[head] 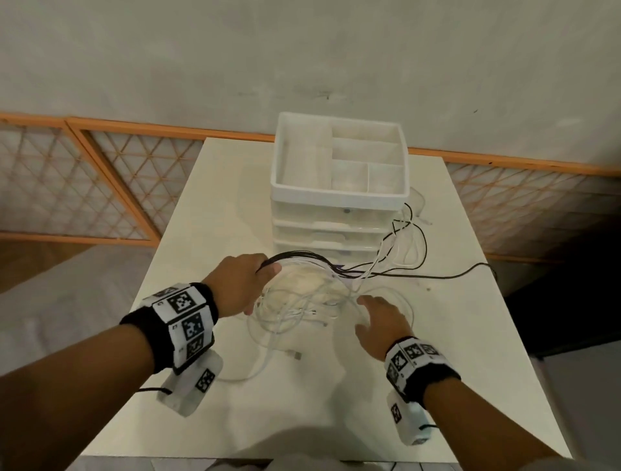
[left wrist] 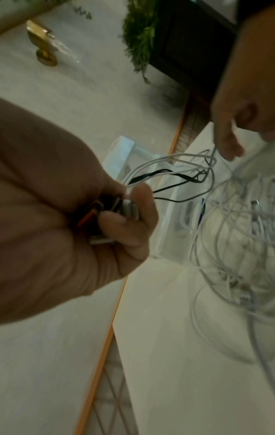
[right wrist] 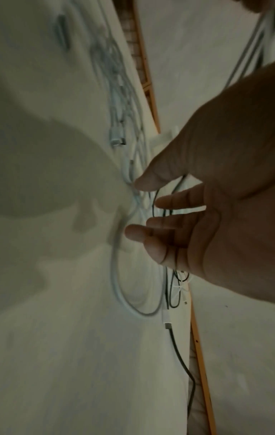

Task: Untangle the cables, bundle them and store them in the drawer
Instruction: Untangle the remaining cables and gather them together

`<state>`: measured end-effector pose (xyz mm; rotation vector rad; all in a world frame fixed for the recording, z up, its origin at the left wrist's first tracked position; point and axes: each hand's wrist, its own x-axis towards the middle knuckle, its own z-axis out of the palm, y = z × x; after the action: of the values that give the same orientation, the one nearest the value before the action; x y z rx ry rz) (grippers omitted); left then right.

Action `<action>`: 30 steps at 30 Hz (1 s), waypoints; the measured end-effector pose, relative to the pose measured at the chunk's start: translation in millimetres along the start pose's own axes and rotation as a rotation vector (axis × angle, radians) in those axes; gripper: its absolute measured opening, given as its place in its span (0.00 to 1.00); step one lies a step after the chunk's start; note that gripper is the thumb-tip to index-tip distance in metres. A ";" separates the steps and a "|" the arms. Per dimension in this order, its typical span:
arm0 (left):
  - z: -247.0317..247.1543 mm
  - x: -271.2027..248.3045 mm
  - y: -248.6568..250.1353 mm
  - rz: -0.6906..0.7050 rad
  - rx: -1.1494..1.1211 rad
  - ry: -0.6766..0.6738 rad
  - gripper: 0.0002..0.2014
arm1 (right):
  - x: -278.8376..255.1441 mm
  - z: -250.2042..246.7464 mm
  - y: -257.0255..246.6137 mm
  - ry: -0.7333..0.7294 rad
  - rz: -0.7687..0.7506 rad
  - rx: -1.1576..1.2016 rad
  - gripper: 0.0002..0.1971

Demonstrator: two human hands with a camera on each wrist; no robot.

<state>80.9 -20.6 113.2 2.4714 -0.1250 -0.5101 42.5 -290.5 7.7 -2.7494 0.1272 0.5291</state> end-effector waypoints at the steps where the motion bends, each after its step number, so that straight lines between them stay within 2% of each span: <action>1: -0.6 1.3 4.3 -0.012 -0.031 0.010 0.22 | 0.9 4.6 -1.8 -0.033 0.033 -0.037 0.27; 5: -4.0 6.9 16.6 -0.069 -0.264 0.032 0.24 | 0.6 20.3 -6.3 -0.084 0.099 -0.173 0.21; 8: -8.6 9.0 21.9 -0.110 -0.416 0.032 0.21 | -2.3 11.2 -7.8 -0.045 0.056 -0.089 0.12; 10: -13.2 8.4 26.4 -0.113 -0.466 0.039 0.20 | -2.2 -9.9 -12.4 0.079 -0.042 0.035 0.07; 12: -16.3 7.5 31.9 -0.066 -0.489 0.064 0.18 | -7.7 -42.2 -24.5 0.246 -0.232 0.170 0.03; 14: -17.0 8.5 40.0 0.006 -0.525 0.092 0.14 | -17.3 -82.1 -41.8 0.390 -0.407 0.270 0.04; 16: -15.2 8.9 51.8 0.055 -0.583 0.087 0.11 | -27.0 -120.1 -58.6 0.504 -0.470 0.346 0.05; 19: -8.7 9.4 65.2 0.084 -0.669 -0.012 0.12 | -32.3 -163.7 -70.9 0.639 -0.446 0.419 0.05; 21: -6.0 9.4 64.9 0.068 -0.647 -0.048 0.14 | -30.0 -184.8 -67.4 0.733 -0.408 0.424 0.06; 26: -7.1 7.3 32.7 -0.054 -0.534 -0.061 0.15 | -18.7 -230.4 -30.0 1.001 -0.172 0.559 0.10; 28: -8.6 5.4 18.9 -0.098 -0.475 -0.049 0.14 | -15.5 -239.0 -15.0 1.016 -0.099 0.506 0.12; 30: -11.3 3.9 12.3 -0.116 -0.463 -0.035 0.14 | -11.1 -238.2 -4.0 0.957 -0.004 0.315 0.12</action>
<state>89.2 -25.2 127.5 2.0241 0.1123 -0.5606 114.9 -368.1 221.2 -2.4390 0.3837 -0.7736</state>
